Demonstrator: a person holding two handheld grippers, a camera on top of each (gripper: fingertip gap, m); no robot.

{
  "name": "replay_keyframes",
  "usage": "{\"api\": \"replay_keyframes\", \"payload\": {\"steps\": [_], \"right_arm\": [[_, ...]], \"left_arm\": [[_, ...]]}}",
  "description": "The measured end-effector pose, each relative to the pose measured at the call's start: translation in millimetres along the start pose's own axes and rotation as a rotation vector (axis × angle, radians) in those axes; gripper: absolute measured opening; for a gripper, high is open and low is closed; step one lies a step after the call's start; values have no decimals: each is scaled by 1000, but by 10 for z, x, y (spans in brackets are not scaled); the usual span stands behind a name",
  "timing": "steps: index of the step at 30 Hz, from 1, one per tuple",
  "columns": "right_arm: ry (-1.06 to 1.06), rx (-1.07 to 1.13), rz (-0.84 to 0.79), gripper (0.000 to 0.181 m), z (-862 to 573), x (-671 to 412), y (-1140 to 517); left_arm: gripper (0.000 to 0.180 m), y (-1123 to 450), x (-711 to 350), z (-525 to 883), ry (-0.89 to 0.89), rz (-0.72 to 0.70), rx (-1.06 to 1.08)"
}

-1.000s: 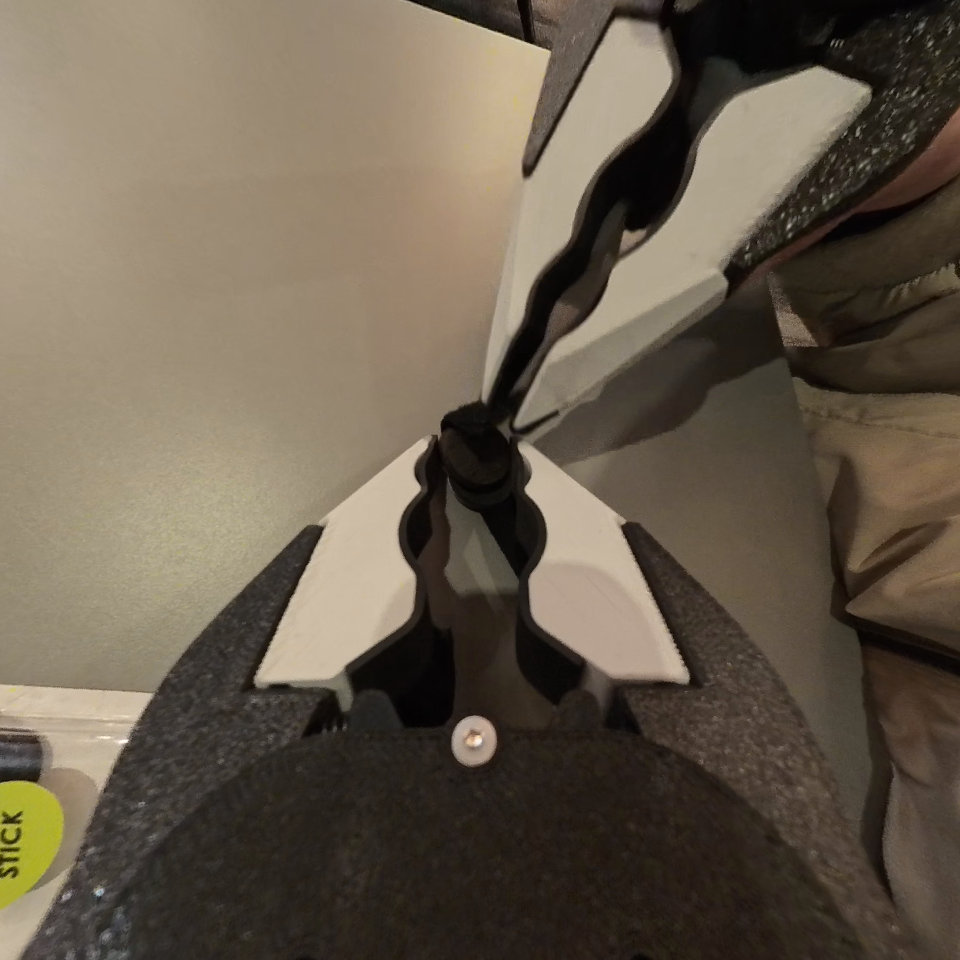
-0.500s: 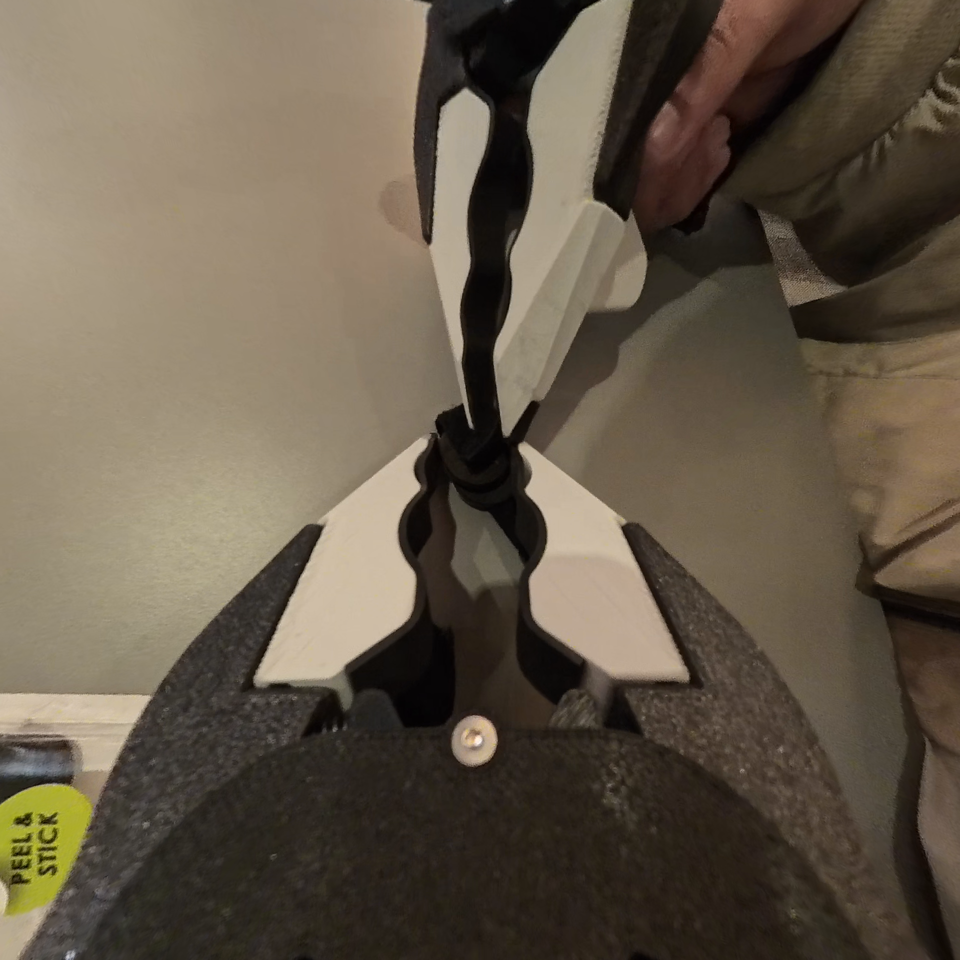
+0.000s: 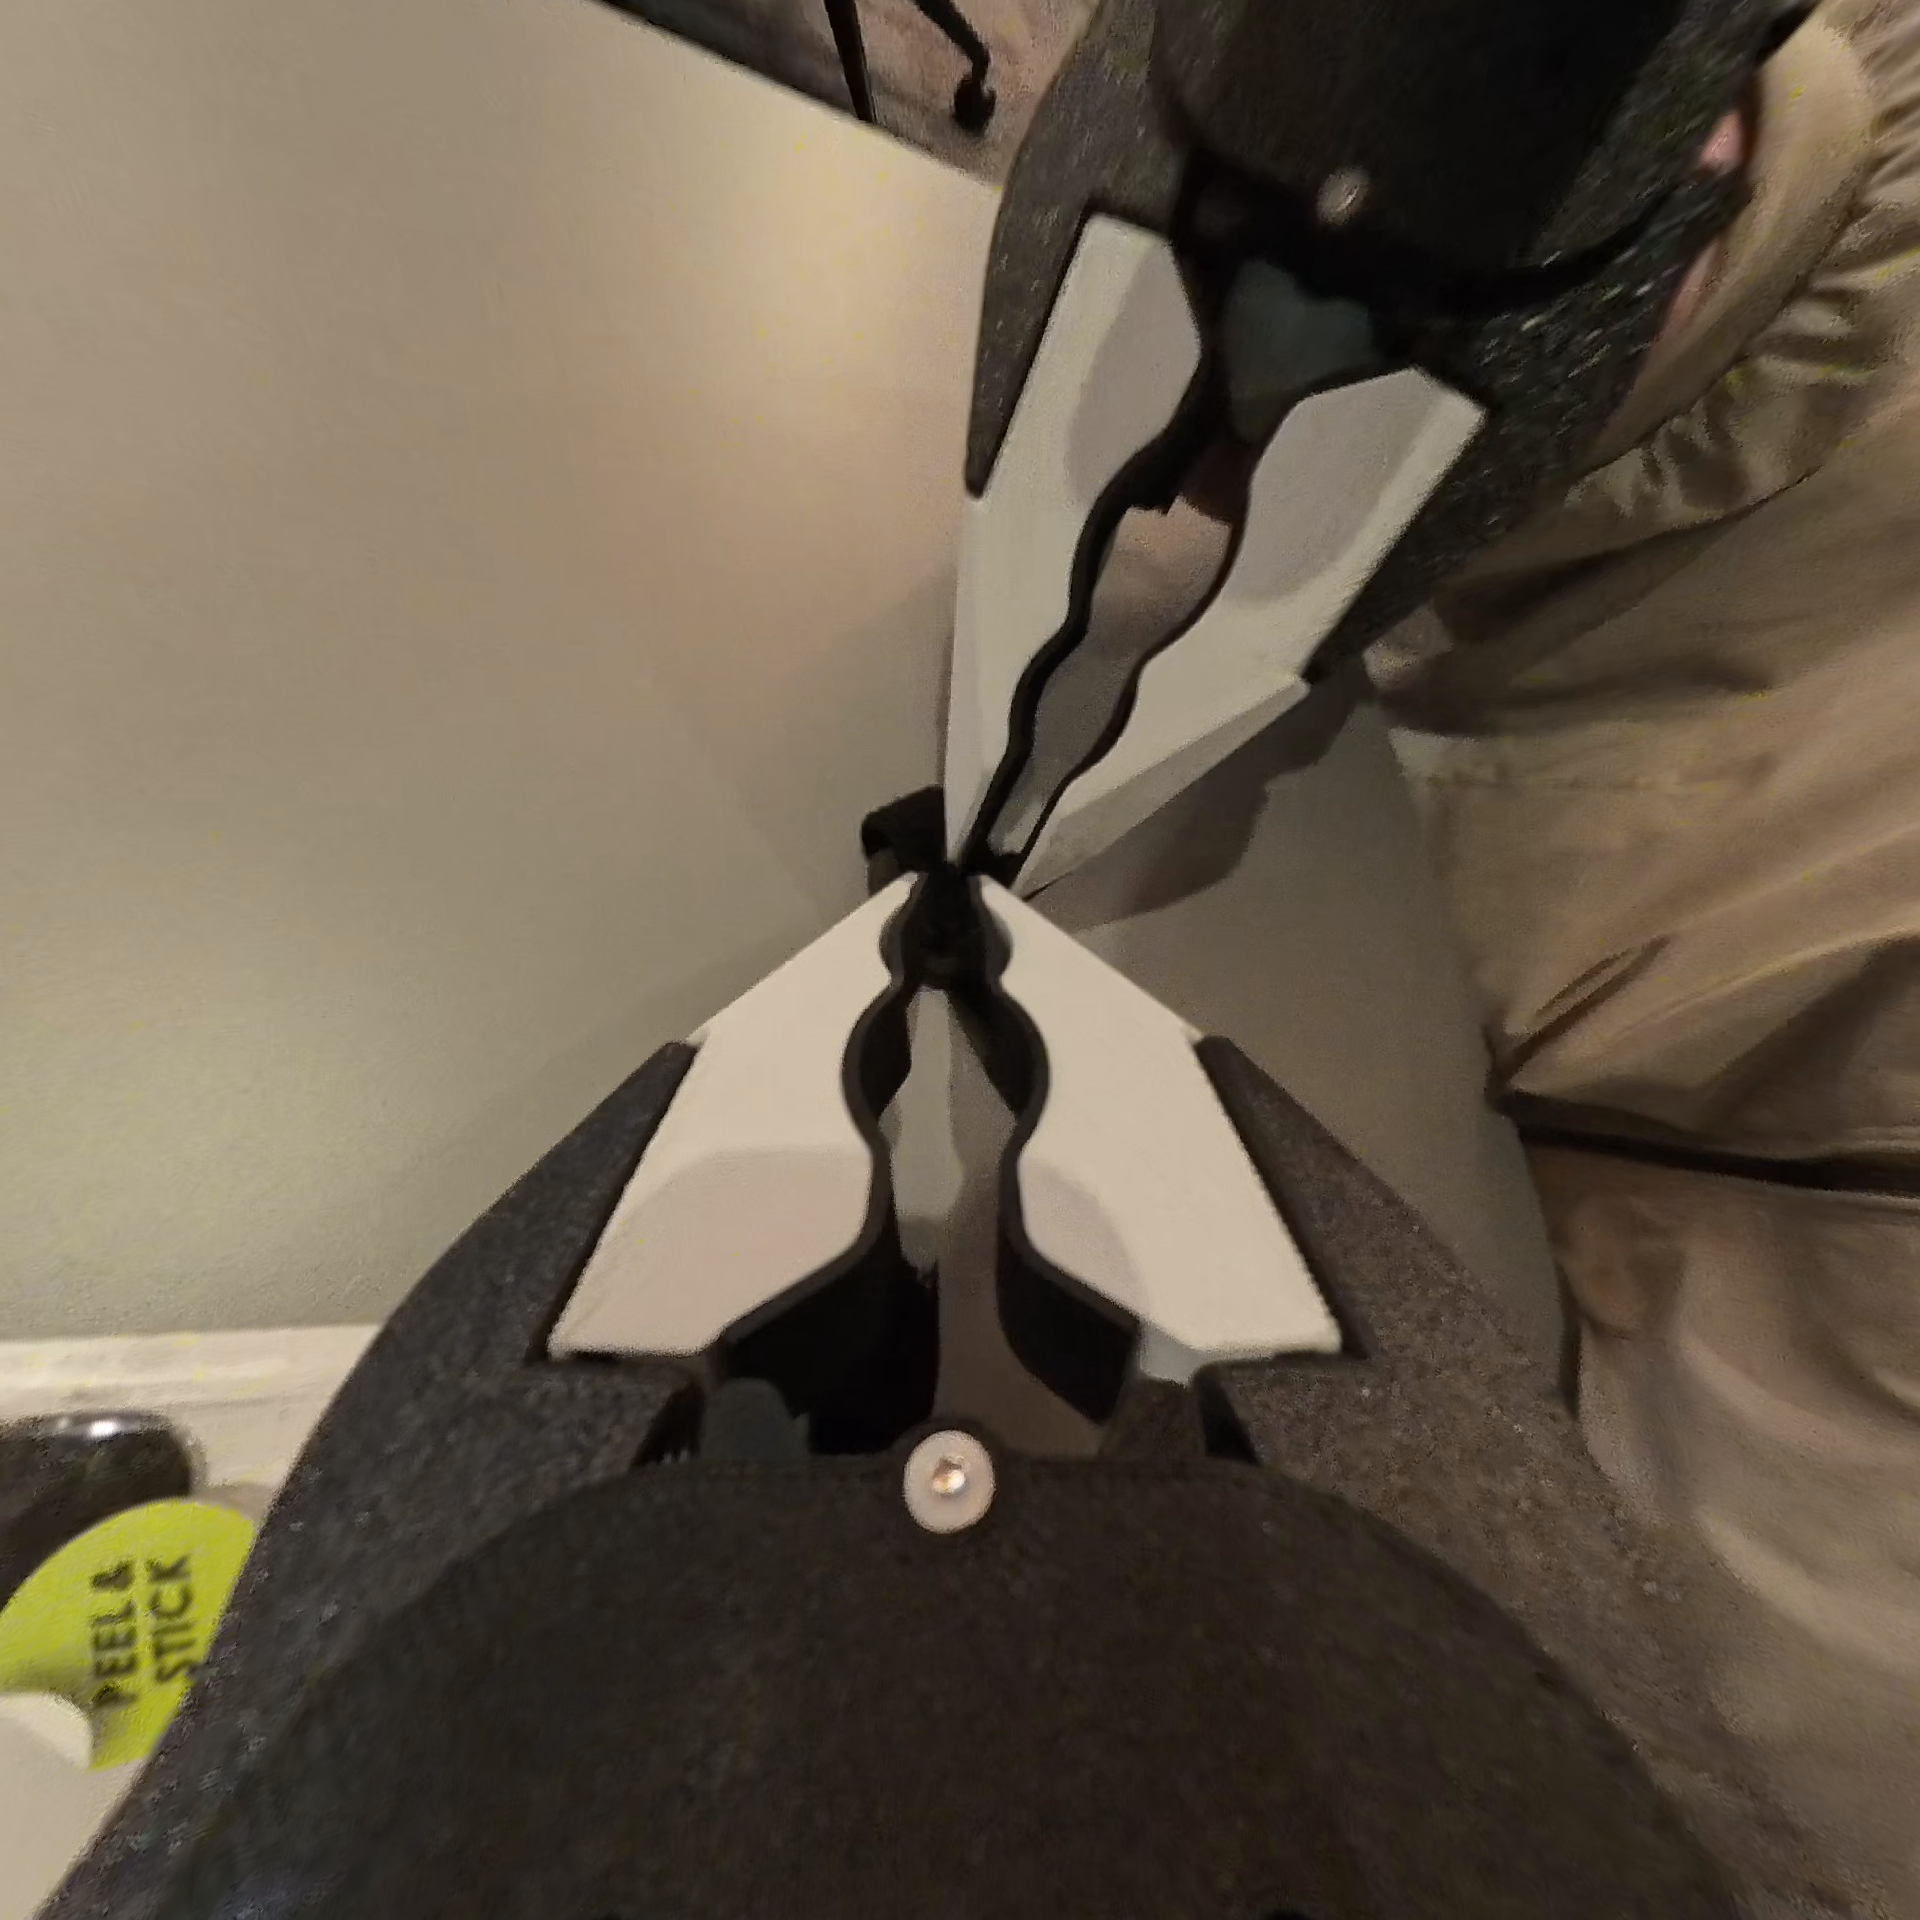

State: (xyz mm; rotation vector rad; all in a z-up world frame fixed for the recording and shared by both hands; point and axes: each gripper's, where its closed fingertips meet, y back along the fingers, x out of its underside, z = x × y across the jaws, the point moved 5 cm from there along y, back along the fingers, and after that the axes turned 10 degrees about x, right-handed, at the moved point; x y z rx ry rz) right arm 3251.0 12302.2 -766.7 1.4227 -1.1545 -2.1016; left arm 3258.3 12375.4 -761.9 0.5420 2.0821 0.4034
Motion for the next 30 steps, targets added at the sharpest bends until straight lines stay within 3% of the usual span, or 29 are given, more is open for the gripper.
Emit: {"api": "replay_keyframes", "payload": {"steps": [7,11,14,22,26,30], "right_arm": [[38,47,-111,19,76,46,18],[200,100,-244,36,363,29,175],[296,171,-154,42,592,140,0],[439,277,-96,32,745,148,-259],[466,354,-101,1,707,54,-272],[328,345,-203,0,648,9,-104]], "left_arm": [[0,-56,34,49,-21,33,-42],[0,-57,49,38,-47,39,-67],[0,-58,50,30,-55,42,-69],[0,-98,32,-4,-72,61,-70],[0,-112,27,-10,-88,70,-79],[0,-111,31,-4,-91,71,-81]]}}
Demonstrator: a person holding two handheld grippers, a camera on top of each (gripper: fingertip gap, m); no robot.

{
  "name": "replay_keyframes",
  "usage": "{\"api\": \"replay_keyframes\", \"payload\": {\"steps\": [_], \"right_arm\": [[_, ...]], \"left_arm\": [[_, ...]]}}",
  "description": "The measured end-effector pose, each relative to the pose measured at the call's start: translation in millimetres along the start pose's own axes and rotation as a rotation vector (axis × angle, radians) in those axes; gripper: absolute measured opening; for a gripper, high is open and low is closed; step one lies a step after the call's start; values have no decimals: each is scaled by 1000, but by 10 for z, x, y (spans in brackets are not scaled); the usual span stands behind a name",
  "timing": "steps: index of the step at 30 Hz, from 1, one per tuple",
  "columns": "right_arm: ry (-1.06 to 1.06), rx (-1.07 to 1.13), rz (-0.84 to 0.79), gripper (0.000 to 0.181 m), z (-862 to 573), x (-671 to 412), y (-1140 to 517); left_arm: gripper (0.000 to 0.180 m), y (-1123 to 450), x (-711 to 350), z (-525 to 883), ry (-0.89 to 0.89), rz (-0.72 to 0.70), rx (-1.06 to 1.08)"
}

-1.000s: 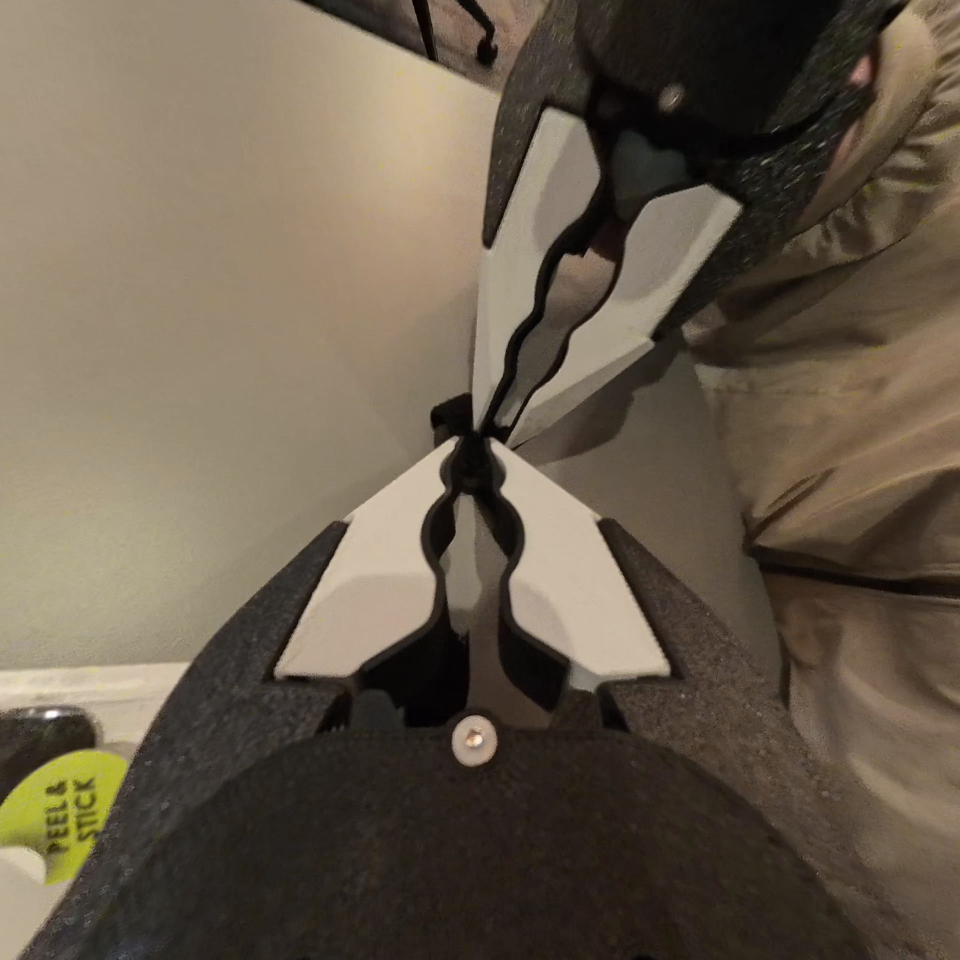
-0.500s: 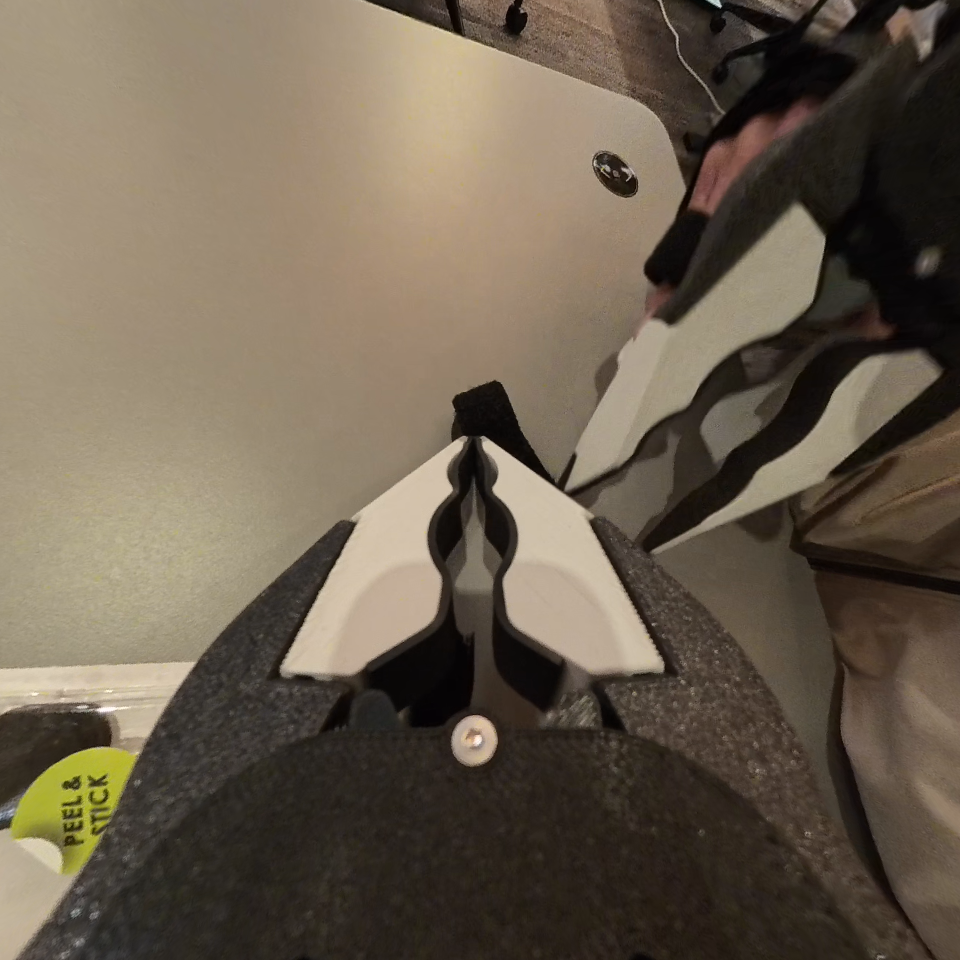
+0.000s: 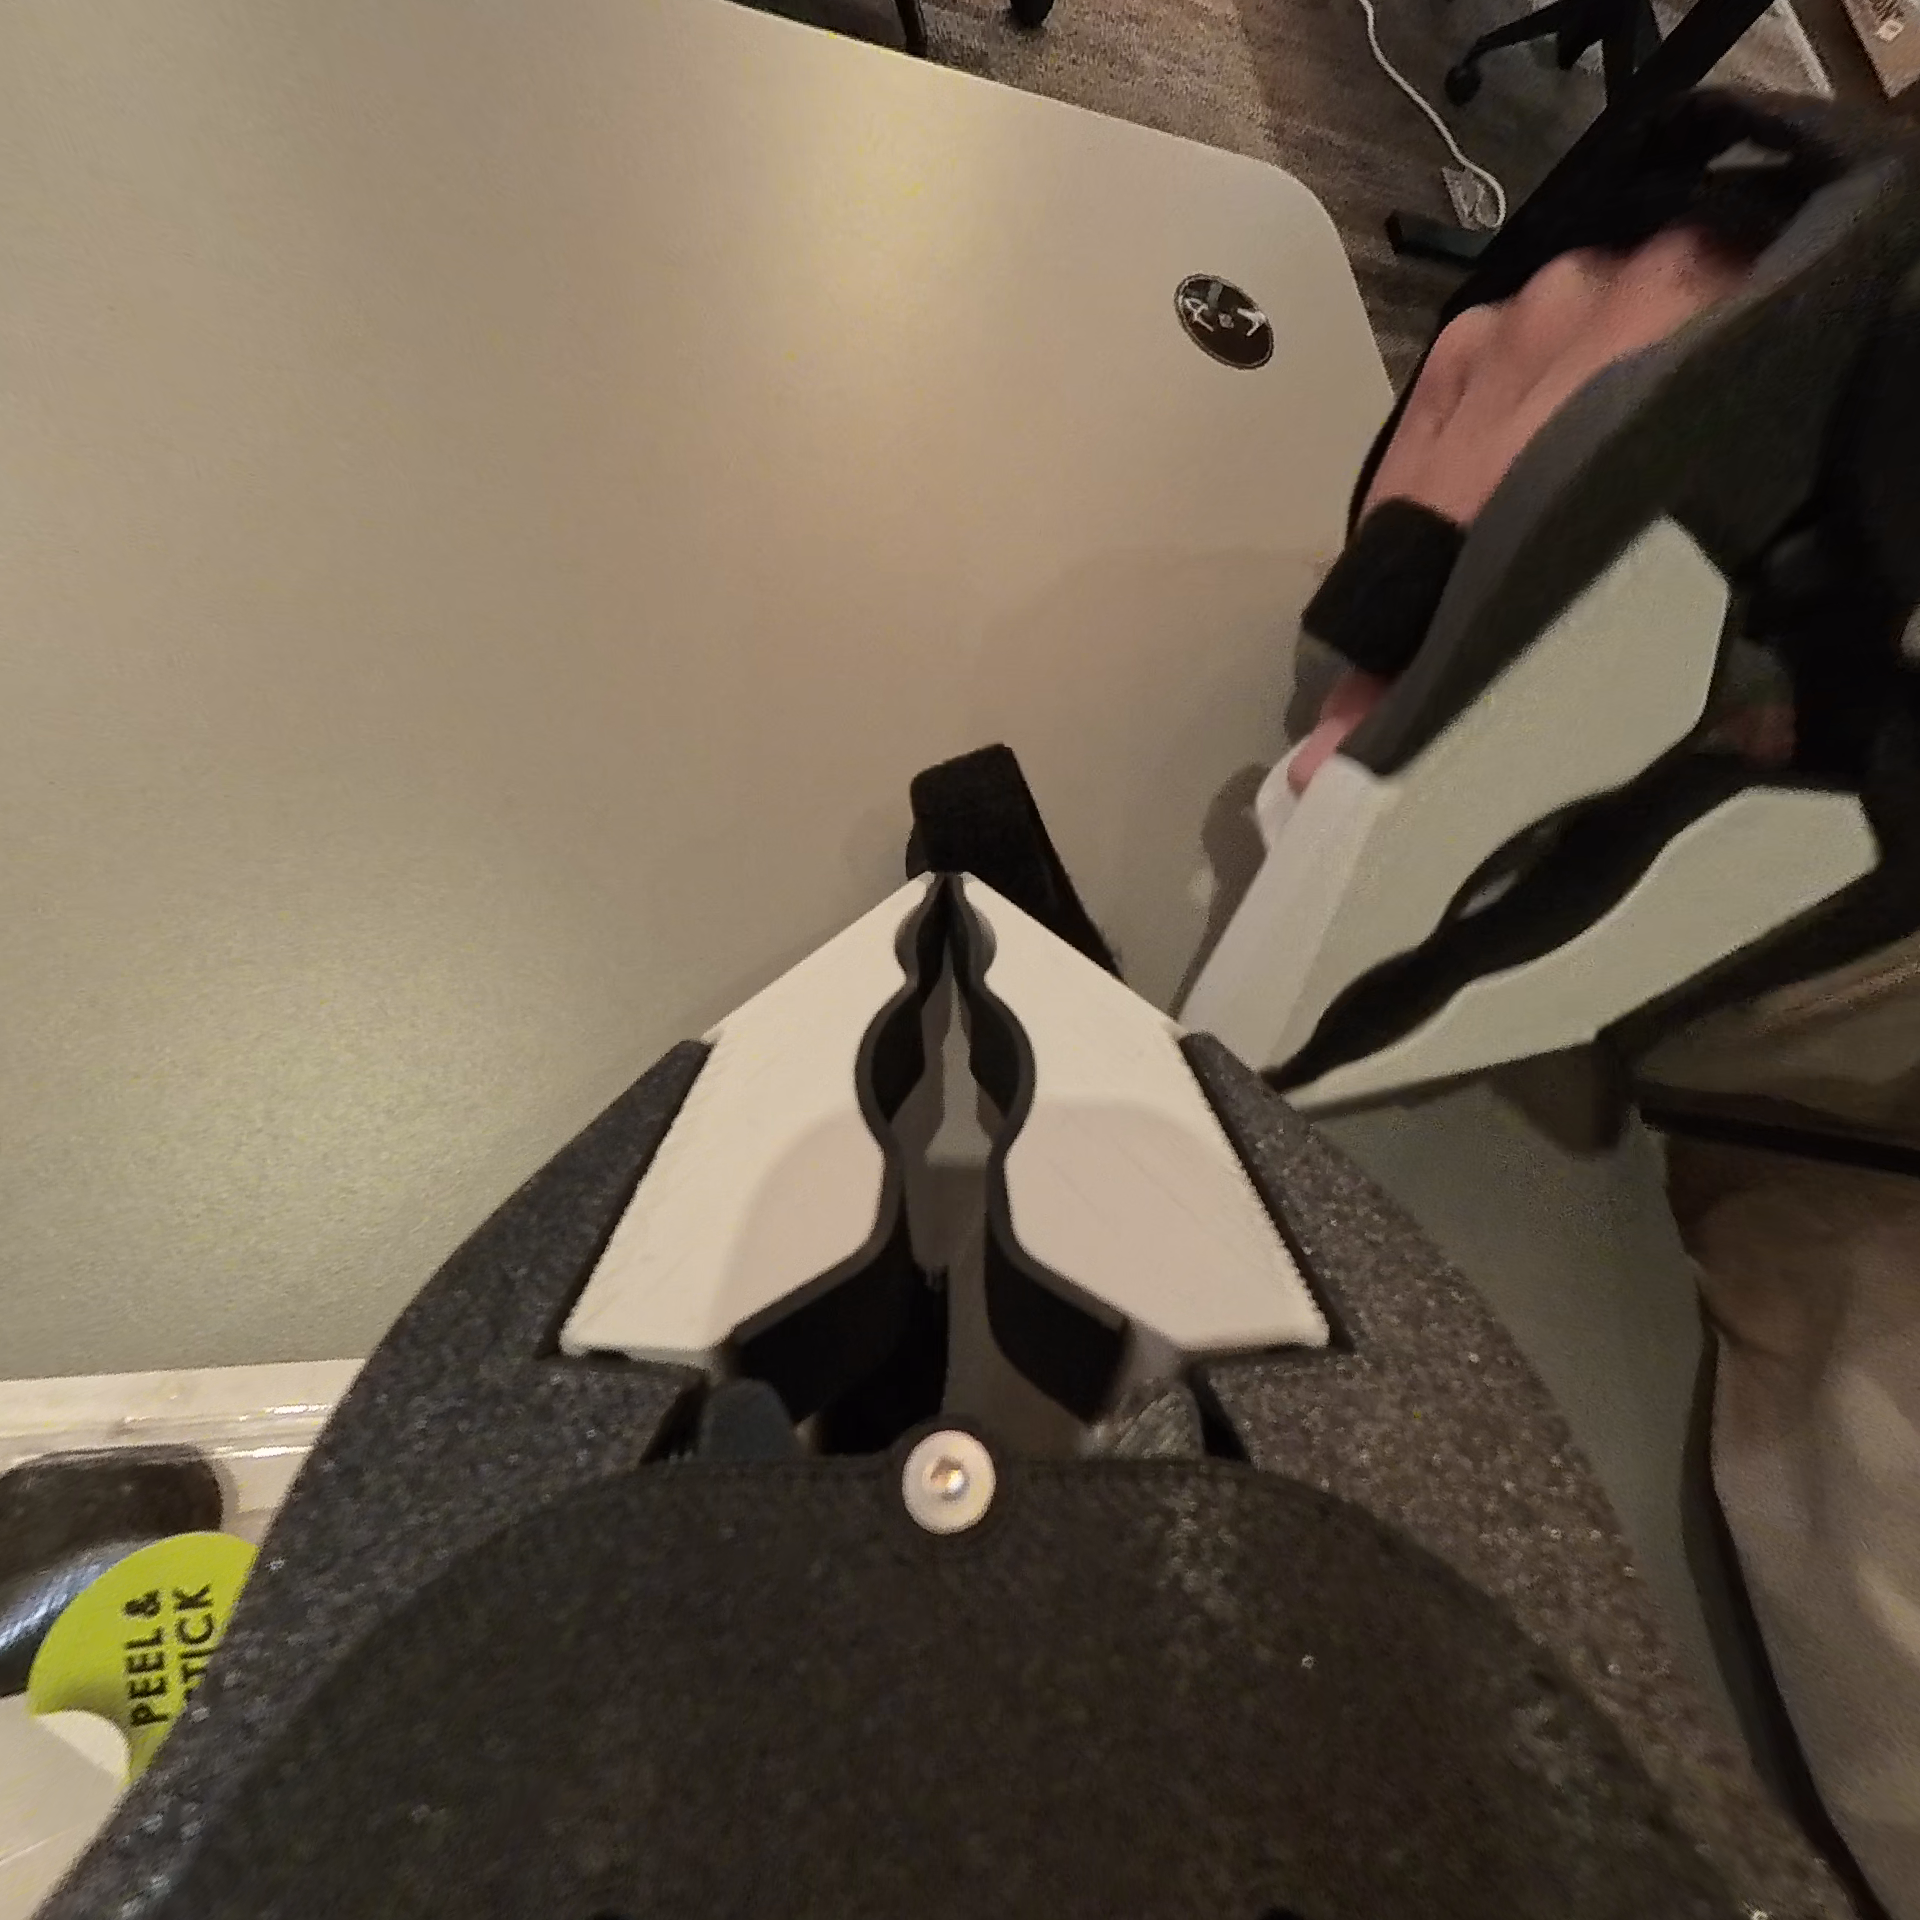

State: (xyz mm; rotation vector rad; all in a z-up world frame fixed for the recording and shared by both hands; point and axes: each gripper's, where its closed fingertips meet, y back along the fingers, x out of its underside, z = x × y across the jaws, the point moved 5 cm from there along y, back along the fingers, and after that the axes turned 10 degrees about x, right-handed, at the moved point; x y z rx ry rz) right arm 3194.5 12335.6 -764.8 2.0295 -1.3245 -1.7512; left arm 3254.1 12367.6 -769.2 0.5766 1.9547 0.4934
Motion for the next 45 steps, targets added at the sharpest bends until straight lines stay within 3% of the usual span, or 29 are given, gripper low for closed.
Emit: {"api": "replay_keyframes", "payload": {"steps": [6,16,22,32,36,38,43,45], "right_arm": [[-348,46,-83,0,-400,103,140],[-729,2,-37,0,-801,485,190],[-775,-45,-66,0,-767,509,271],[-934,-48,31,2,-853,776,233],[-887,-45,34,3,-874,754,233],[-873,-30,19,21,-914,746,279],[-725,-88,-32,28,-888,716,487],[-602,-113,14,41,-799,742,507]], "left_arm": [[0,-28,-24,-4,-3,4,10],[0,-154,-153,32,25,-8,31],[0,-229,-225,62,79,-20,33],[0,-357,-284,-1,80,-37,43],[0,-362,-288,-4,70,-37,32],[0,-362,-280,-8,71,-37,32],[2,-345,-269,-26,65,-40,29],[12,-307,-249,-25,71,-38,23]]}}
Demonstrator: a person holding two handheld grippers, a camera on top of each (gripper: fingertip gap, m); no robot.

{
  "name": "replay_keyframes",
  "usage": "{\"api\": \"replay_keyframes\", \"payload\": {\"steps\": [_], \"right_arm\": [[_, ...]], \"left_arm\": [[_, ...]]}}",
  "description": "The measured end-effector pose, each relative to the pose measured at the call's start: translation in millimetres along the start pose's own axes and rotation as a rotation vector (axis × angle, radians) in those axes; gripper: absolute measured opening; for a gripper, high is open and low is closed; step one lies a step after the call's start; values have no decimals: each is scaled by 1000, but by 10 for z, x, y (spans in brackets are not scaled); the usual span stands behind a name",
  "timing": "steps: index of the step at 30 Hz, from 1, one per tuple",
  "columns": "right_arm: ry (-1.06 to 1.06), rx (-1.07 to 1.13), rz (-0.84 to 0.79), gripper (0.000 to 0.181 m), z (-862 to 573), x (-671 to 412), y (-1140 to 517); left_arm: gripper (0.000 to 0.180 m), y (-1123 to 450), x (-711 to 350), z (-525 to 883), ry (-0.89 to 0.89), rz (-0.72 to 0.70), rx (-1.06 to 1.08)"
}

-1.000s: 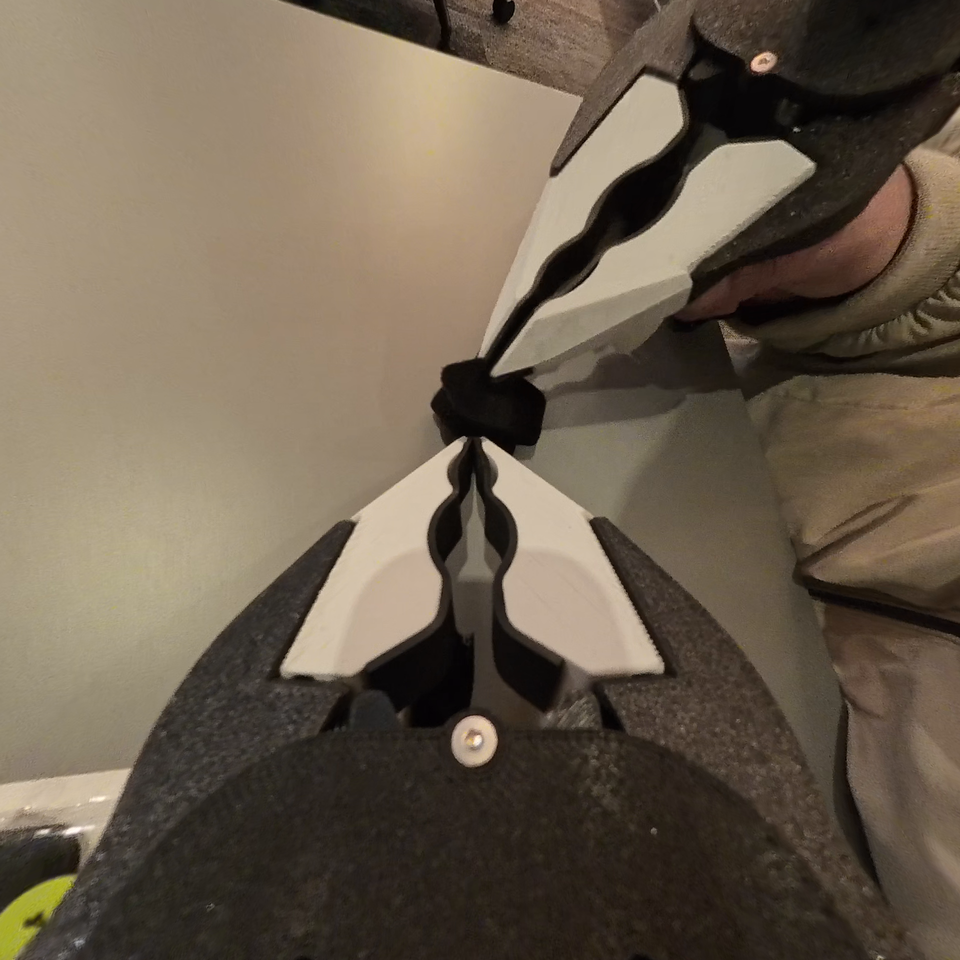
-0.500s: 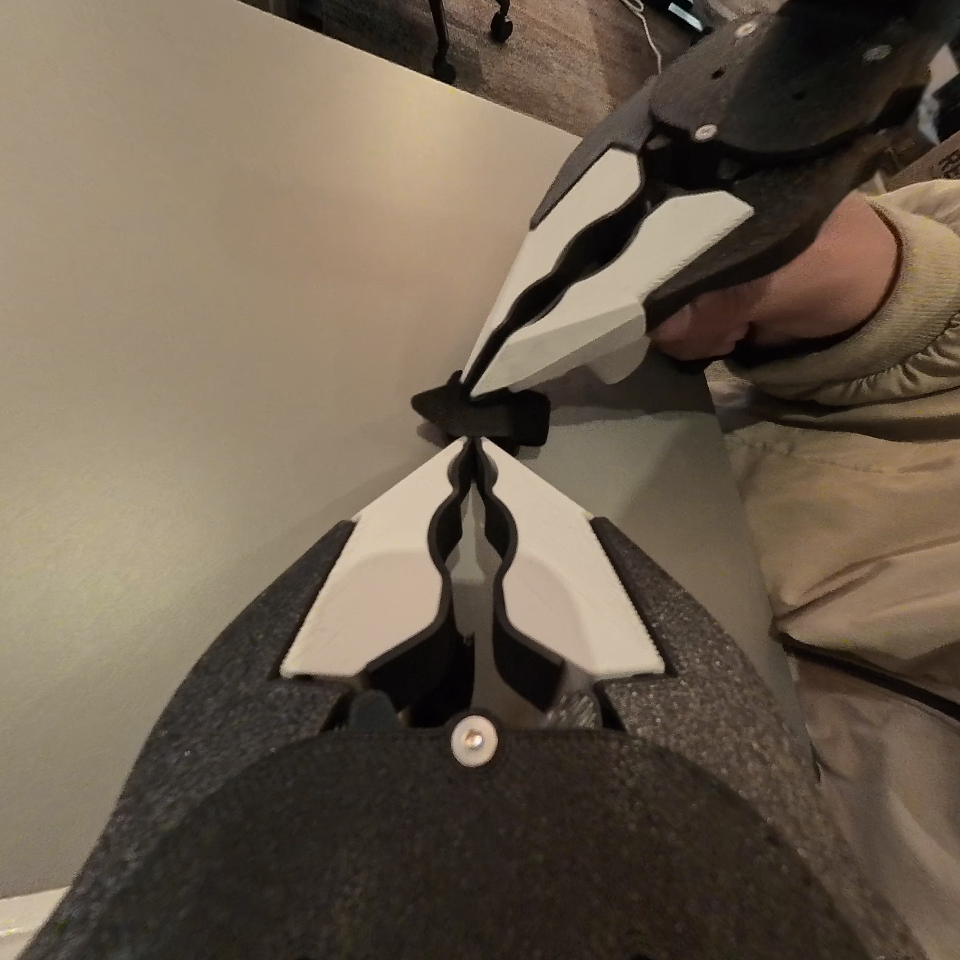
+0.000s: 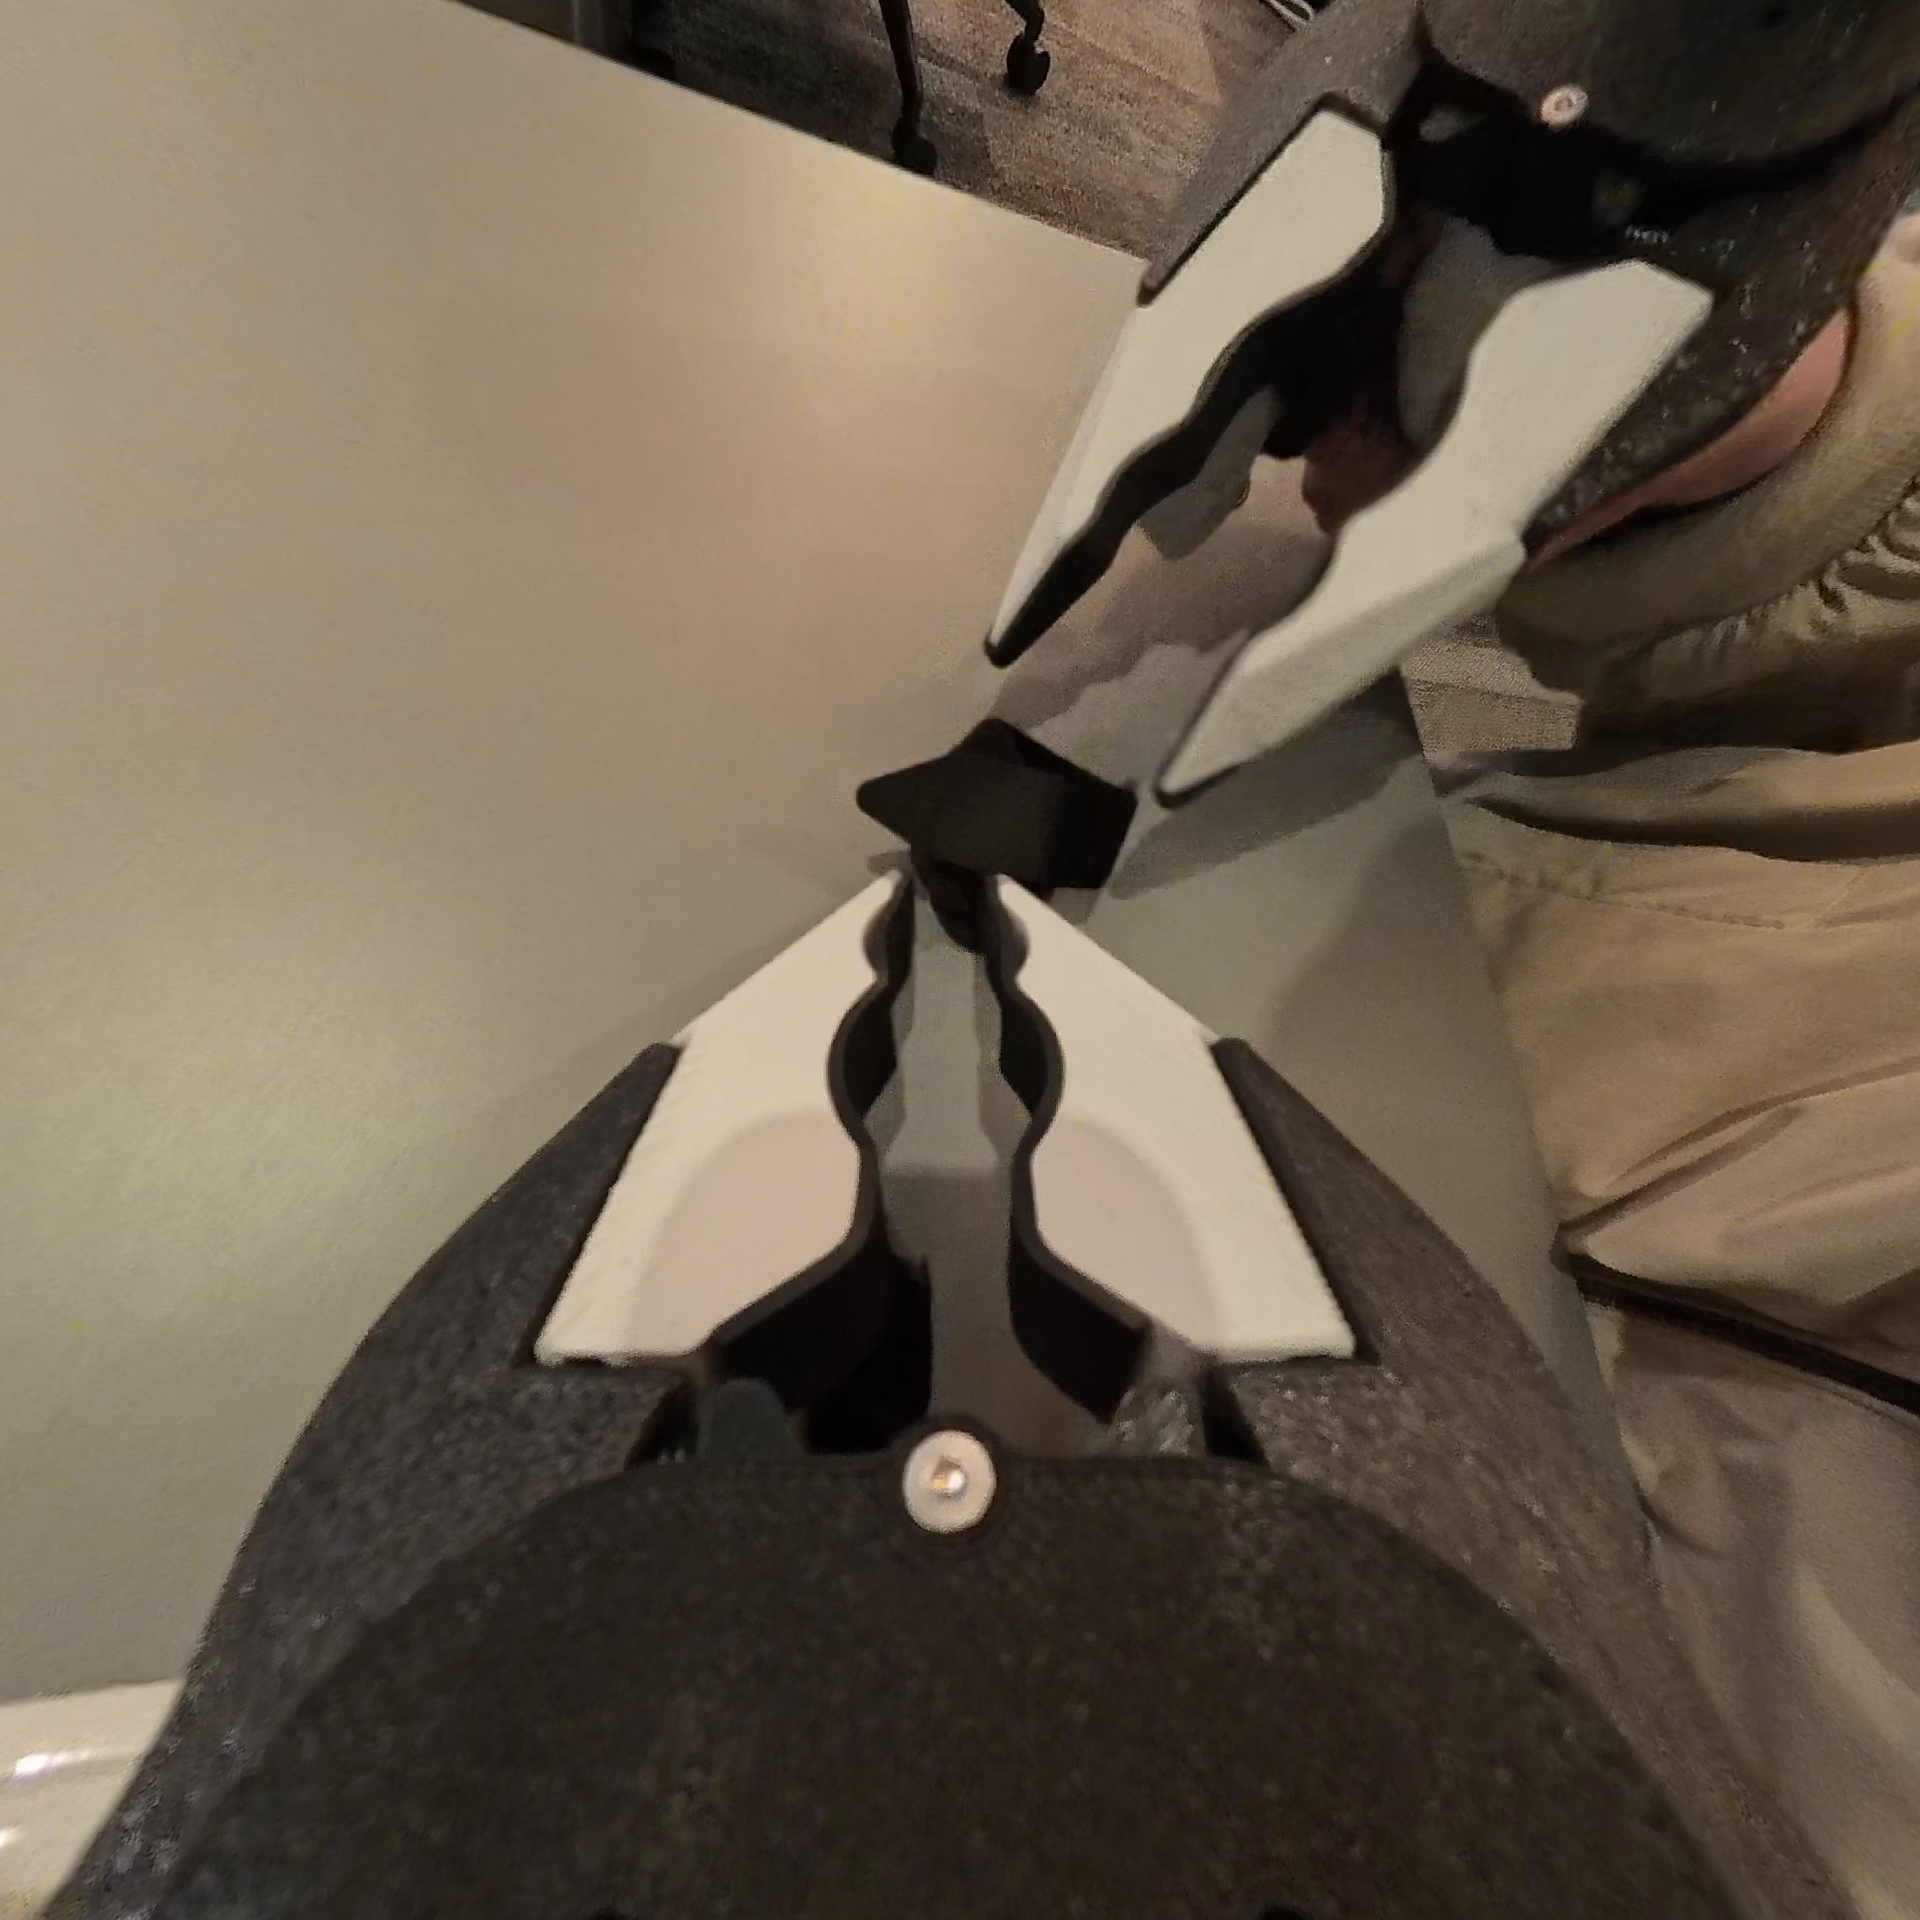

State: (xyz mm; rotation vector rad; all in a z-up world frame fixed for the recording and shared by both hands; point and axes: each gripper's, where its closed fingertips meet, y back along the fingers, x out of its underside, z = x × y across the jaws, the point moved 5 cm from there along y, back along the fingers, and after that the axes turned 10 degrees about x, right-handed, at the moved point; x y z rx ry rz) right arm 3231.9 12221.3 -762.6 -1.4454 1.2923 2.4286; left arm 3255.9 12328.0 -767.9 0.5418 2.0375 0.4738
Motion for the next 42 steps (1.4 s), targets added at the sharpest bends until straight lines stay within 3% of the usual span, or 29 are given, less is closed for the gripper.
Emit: {"api": "replay_keyframes", "payload": {"steps": [3,9,12,17,22,31,34,42], "right_arm": [[66,0,68,58,46,101,-35],[167,136,98,50,12,55,-104],[240,280,106,50,51,-5,26],[217,336,108,54,221,96,-114],[168,300,136,54,218,173,-254],[156,309,127,33,94,140,-256],[131,308,117,25,75,148,-244],[-147,35,12,18,112,56,-160]], "left_arm": [[15,99,43,13,26,-17,4],[18,209,159,37,77,-29,-9],[18,190,187,14,47,-7,-19],[15,-6,161,-41,8,60,15],[7,-109,104,-44,-4,82,16],[2,-80,-50,-5,72,-28,53],[2,-57,-18,-8,63,-6,58],[27,186,67,-13,-3,-37,59]]}}
